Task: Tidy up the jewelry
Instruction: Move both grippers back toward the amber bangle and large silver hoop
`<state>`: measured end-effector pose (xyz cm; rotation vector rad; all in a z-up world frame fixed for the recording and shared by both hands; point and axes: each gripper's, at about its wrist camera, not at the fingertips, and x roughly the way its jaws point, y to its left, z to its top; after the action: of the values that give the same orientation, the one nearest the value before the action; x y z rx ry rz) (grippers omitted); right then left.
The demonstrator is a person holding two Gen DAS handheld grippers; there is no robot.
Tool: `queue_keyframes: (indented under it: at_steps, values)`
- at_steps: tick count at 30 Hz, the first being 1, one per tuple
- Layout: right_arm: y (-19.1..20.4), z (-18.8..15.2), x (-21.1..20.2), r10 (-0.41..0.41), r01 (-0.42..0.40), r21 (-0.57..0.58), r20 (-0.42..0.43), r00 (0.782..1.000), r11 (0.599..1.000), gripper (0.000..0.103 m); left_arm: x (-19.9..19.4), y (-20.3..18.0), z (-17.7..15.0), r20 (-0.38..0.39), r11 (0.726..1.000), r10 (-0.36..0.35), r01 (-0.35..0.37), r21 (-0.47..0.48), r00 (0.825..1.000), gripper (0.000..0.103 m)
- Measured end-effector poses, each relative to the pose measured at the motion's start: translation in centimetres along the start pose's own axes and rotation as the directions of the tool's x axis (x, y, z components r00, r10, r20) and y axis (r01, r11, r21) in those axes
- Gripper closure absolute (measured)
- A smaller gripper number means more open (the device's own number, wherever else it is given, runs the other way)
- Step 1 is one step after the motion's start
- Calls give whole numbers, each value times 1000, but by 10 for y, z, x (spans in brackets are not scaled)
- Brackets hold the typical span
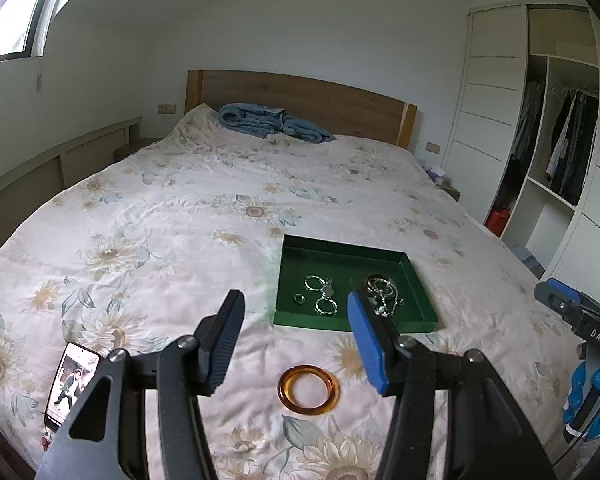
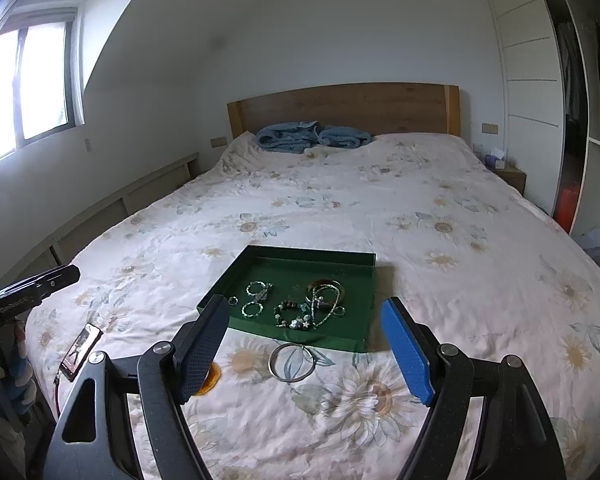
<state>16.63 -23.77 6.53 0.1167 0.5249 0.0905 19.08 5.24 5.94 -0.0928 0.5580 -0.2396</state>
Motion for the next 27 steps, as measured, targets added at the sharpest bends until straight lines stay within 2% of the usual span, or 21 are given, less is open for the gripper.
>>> queue_keyframes:
  at_steps: [5, 12, 20, 25, 27]
  values:
    - [-4, -6, 28, -6, 6, -11, -33, 999, 1000, 25, 29, 7, -9, -29, 1000, -1, 1, -12, 1000, 51]
    - [-8, -30, 95, 7, -10, -21, -127, 992, 1000, 25, 88, 20, -35, -106, 999, -5, 1, -33, 994, 51]
    - [-12, -67, 175, 44, -47, -6, -252, 967, 999, 25, 144, 30, -73, -208, 999, 6, -13, -31, 978, 51]
    - [-8, -83, 211, 58, -65, -12, -315, 947, 998, 25, 166, 38, -91, -255, 999, 2, -10, -34, 967, 51]
    - [-7, -89, 223, 45, -56, -22, -340, 939, 998, 29, 172, 40, -98, -270, 999, -5, -4, -33, 963, 51]
